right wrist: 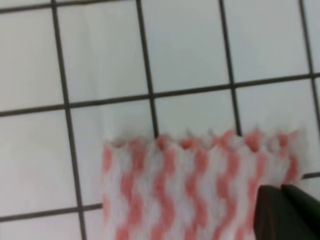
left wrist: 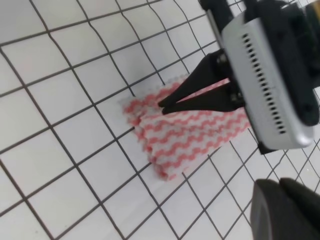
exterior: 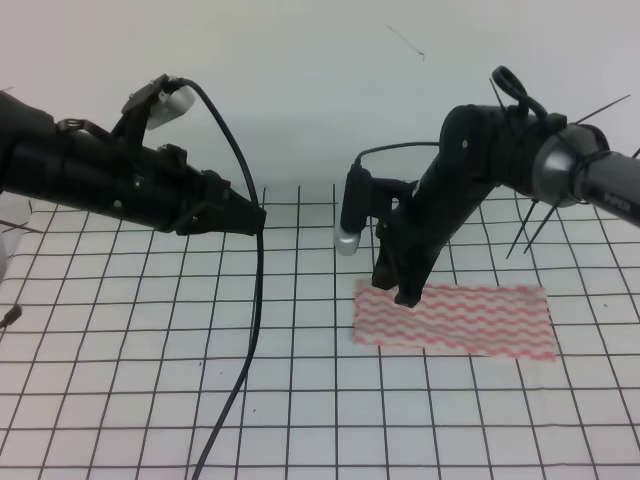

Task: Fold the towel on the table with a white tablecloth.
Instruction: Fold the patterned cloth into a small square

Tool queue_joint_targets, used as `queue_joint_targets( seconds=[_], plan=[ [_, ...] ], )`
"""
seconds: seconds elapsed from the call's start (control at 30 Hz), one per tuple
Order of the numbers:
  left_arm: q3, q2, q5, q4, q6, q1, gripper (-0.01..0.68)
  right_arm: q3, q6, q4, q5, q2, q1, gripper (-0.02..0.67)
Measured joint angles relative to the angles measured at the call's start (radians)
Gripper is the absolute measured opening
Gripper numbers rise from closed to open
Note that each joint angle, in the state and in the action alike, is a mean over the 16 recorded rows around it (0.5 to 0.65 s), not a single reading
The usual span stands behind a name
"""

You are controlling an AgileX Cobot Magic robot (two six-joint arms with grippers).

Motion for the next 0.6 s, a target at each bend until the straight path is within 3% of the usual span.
queue_joint_targets(
  seconds=[0.17, 0.6],
  plan=[
    [0.0, 0.0, 0.0, 0.0, 0.0, 0.0, -0.001, 0.0, -0.004, 0.006, 0.013, 0.019, 0.0, 0.006],
    [0.0, 0.0, 0.008, -0.011, 0.0, 0.0, -0.001, 0.0, -0.039, 0.056, 0.009, 0.013, -0.005, -0.001]
  ],
)
